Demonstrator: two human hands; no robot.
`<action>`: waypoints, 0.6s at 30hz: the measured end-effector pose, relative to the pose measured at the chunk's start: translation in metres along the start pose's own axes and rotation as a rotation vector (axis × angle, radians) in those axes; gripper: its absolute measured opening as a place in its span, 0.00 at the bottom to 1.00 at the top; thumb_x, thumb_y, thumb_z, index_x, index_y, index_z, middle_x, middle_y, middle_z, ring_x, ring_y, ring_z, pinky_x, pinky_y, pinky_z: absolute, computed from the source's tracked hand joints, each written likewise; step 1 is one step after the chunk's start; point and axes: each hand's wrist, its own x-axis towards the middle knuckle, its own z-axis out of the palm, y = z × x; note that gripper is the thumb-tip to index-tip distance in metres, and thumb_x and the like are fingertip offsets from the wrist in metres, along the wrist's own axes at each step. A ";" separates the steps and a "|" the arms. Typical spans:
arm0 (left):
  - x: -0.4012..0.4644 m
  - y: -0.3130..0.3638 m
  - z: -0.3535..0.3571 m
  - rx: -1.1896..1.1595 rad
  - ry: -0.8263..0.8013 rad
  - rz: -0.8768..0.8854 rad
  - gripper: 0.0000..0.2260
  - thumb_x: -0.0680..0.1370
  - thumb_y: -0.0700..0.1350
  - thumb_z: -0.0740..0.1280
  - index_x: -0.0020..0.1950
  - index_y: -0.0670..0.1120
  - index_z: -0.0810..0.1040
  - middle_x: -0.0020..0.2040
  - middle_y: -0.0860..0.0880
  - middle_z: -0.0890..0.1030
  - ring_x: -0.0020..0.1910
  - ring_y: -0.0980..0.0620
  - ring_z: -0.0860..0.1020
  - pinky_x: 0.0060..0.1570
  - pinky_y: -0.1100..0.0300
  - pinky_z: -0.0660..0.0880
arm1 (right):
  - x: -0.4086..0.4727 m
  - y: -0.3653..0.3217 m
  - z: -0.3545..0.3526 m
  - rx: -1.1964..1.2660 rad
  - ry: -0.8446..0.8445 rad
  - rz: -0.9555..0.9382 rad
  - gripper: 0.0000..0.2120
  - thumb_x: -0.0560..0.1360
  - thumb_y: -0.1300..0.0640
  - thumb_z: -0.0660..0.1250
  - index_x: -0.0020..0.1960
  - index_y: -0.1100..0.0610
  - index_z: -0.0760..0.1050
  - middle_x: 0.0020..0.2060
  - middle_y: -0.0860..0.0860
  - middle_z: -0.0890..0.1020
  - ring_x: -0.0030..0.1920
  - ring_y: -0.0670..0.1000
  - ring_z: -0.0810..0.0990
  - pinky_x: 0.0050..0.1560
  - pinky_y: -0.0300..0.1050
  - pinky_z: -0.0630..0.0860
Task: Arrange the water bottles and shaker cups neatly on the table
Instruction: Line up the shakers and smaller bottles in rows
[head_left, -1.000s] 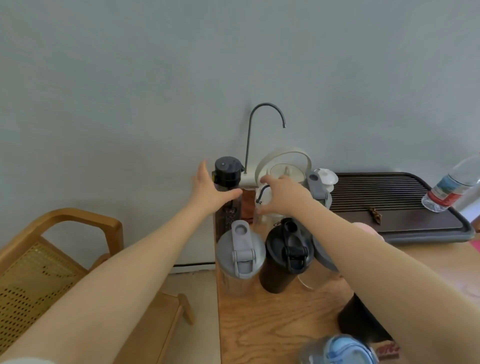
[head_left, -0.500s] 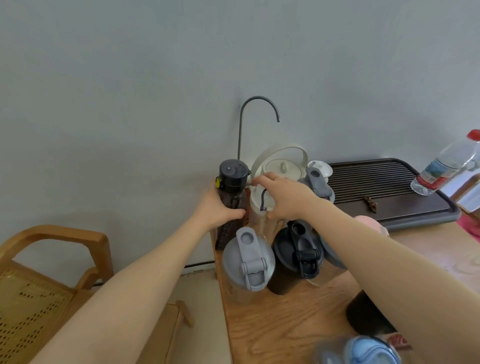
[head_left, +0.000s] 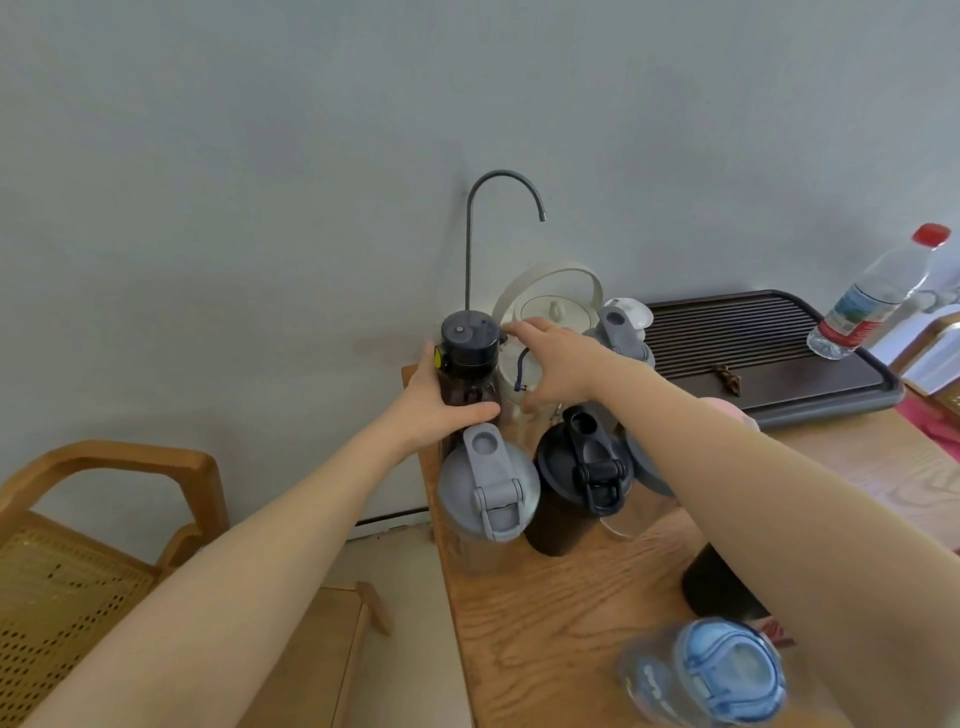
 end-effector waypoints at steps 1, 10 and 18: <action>-0.006 0.003 0.001 -0.023 0.022 -0.003 0.46 0.67 0.52 0.75 0.74 0.46 0.49 0.71 0.46 0.66 0.70 0.46 0.65 0.68 0.52 0.65 | -0.004 0.002 -0.002 0.002 -0.002 0.001 0.50 0.65 0.47 0.74 0.76 0.49 0.47 0.76 0.55 0.54 0.74 0.61 0.57 0.71 0.60 0.61; -0.079 0.044 0.056 0.419 0.493 0.619 0.23 0.71 0.50 0.61 0.65 0.43 0.68 0.70 0.40 0.66 0.70 0.45 0.58 0.70 0.55 0.53 | -0.111 0.068 -0.031 0.118 0.176 -0.099 0.27 0.75 0.52 0.67 0.71 0.54 0.64 0.71 0.54 0.65 0.70 0.54 0.65 0.68 0.43 0.60; -0.112 0.076 0.191 0.498 0.110 0.804 0.16 0.73 0.49 0.62 0.55 0.42 0.77 0.59 0.42 0.76 0.60 0.51 0.70 0.63 0.59 0.67 | -0.214 0.158 0.022 0.047 -0.160 0.105 0.27 0.74 0.47 0.67 0.70 0.52 0.64 0.64 0.55 0.72 0.62 0.55 0.72 0.63 0.49 0.69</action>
